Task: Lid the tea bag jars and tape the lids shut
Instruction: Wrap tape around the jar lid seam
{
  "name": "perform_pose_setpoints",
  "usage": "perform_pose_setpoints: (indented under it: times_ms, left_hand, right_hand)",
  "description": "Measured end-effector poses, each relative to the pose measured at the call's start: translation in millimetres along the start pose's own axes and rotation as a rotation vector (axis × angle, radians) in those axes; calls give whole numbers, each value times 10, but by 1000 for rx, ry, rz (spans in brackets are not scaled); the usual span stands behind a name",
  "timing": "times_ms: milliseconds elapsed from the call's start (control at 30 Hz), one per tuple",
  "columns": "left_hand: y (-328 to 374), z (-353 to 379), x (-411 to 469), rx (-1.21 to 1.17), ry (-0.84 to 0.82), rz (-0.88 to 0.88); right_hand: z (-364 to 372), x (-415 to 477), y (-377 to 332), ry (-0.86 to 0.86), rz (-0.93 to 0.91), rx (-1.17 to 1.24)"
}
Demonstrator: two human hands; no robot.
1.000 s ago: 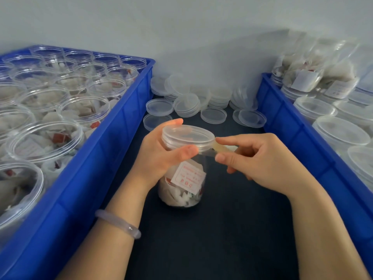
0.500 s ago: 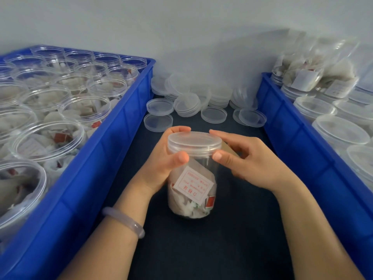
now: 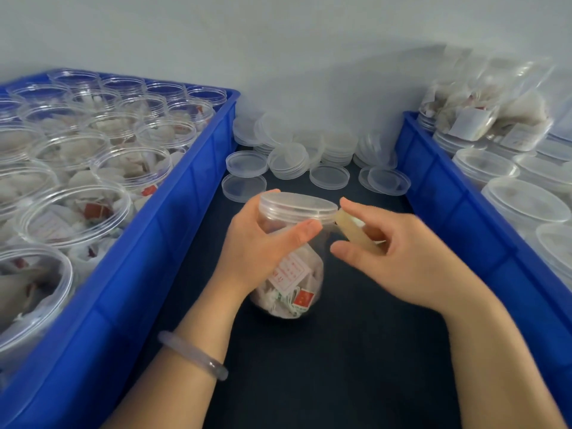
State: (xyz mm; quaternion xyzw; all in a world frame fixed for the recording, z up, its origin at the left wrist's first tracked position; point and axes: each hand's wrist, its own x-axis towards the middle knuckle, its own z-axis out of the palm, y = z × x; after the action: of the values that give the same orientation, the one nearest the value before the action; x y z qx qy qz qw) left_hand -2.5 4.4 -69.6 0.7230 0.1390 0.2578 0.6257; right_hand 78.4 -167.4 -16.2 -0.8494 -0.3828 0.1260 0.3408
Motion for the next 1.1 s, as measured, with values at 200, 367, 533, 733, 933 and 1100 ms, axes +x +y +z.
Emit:
perform_pose_setpoints:
  times_ms: [200, 367, 533, 733, 933, 1100]
  left_hand:
    - [-8, -97, 38, -18, -118, 35]
    - [0, -133, 19, -61, -206, 78]
    - [-19, -112, -24, -171, -394, 29]
    - [71, -88, -35, -66, -181, 155]
    - [-8, 45, -54, 88, -65, 152]
    - [-53, -8, -2, 100, 3, 148]
  right_hand:
    - [-102, -14, -52, 34, 10, 41]
    - [-104, 73, 10, -41, 62, 67]
    - [-97, 55, 26, -193, -174, 148]
    - [19, 34, 74, -52, -226, 303]
    - [150, 63, 39, 91, -217, 98]
    - [83, 64, 93, -36, -149, 56]
